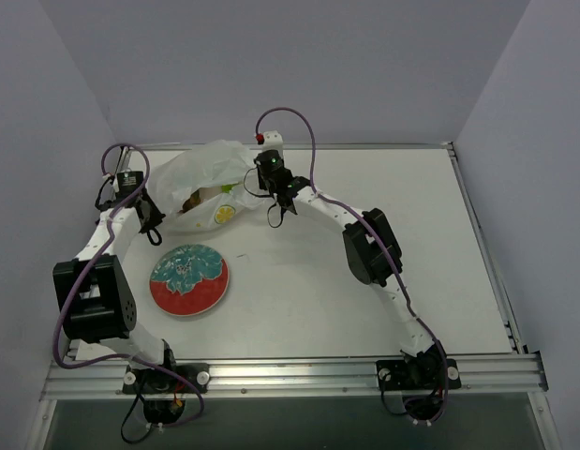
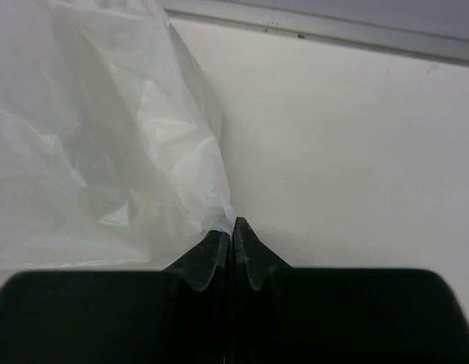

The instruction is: Take the fake fruits out of the plastic bag

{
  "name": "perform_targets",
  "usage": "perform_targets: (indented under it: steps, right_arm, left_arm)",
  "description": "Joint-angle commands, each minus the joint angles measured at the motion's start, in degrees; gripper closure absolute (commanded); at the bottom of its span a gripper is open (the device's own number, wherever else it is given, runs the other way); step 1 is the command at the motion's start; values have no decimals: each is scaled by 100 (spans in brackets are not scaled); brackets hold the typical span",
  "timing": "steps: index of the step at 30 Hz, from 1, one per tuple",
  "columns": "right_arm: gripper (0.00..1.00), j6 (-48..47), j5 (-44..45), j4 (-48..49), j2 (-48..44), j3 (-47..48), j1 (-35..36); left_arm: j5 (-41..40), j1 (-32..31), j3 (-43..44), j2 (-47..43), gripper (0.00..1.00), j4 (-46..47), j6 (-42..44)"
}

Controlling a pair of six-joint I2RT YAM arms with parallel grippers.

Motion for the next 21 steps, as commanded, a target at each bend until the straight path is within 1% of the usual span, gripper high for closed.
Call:
perform_targets:
  steps: [1,4,5,7,9,10,11,12,13,14,16,17,18,19,21]
  right_arm:
    - [100,190,67,297,-3,-214,15]
    - [100,146,-65,570,-257,-618,-46]
    - [100,129,-239,632,-327,-767,-55]
    - [99,58,-407,720,-503,-882,-46]
    - [97,-12,-574,773,-635,-1057,-38]
    - [97,-30,-627,817,-784,-1119,-46]
    - [97,-47,-689,843,-863,-1189,-46]
    - [97,-56,-785,870,-925,-1295,-38]
    - [97,-56,-821,887,-1048,-1339,-46]
    - [97,-39,-847,905,-1110,-1383,-29]
    - [98,-12,-953,949,-1241,-1506,-29]
    - [98,-3,-979,958,-1286,-1533,-20]
    - [98,31,-1005,975,-1356,-1568,-11]
    - [98,58,-1058,1010,-1365,-1612,-11]
    - [98,128,-1093,1028,-1392,-1621,15]
  left_arm:
    - [178,101,240,-125,98,-114,95]
    - [670,92,55,-414,98,115,-71]
    - [759,74,55,-537,98,115,-98]
    - [917,65,47,-704,81,106,-159]
    - [1137,56,-84,-1090,63,133,-169]
    - [1190,39,-129,-1240,49,107,-160]
    - [1225,39,-181,-1572,44,54,-125]
    - [1260,30,-295,-1741,41,-60,-98]
    - [1261,13,-375,-1942,40,-104,-63]
    - [1269,-22,-454,-2327,40,-218,-46]
    - [1208,-276,-629,-2681,41,-402,59]
    - [1121,-408,-656,-2996,41,-525,103]
    - [920,-575,-691,-3130,44,-753,113]
    - [857,-1003,-796,-3261,47,-816,113]
    - [717,-1479,-859,-3447,52,-930,25]
